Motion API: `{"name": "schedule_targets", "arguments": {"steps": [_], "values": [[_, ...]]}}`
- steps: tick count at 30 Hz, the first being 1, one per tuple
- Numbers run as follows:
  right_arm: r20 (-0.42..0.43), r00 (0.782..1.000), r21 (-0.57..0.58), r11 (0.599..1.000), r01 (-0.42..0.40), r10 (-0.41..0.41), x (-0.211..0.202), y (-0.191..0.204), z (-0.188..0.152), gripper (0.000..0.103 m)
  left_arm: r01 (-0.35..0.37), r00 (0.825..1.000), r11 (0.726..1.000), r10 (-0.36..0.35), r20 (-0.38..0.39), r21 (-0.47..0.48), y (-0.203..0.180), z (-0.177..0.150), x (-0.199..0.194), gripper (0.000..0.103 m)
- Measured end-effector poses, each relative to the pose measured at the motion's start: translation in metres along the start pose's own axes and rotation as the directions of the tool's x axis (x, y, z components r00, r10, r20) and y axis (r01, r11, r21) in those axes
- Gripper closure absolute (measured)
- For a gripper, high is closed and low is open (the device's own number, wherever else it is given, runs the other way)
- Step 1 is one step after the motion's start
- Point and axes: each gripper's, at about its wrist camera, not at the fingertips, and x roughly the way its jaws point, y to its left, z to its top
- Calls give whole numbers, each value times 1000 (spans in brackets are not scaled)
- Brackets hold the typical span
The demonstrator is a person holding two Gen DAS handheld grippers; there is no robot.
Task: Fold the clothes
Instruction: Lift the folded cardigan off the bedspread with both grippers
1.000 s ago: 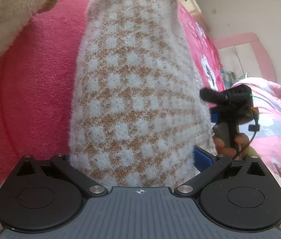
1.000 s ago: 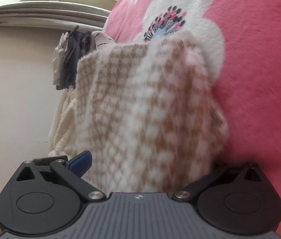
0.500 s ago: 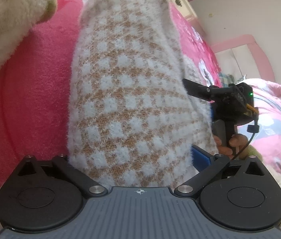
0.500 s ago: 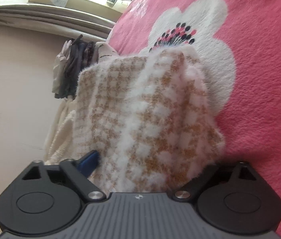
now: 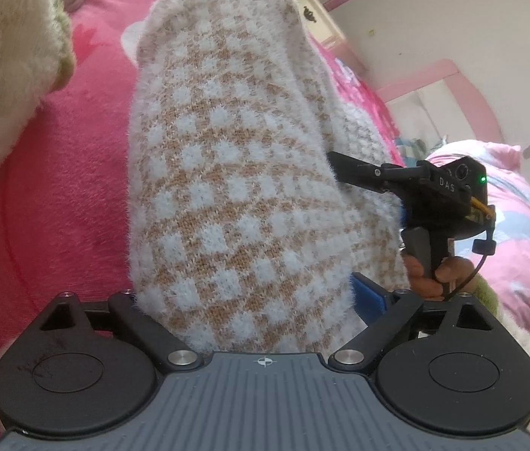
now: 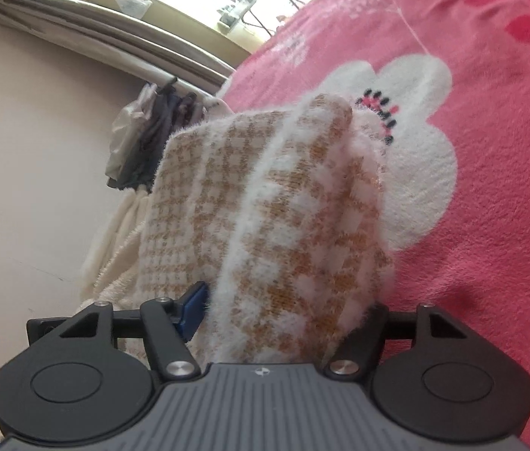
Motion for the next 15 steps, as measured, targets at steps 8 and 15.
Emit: {"name": "schedule_targets", "arguments": {"steps": [8, 15], "values": [[113, 993, -29, 999, 22, -18, -41, 33, -5, 34, 62, 997, 998, -63, 37, 29, -26, 9, -16, 11], [236, 972, -69, 998, 5, 11, -77, 87, -19, 34, 112, 987, 991, -120, 106, 79, -55, 9, -59, 11]]}}
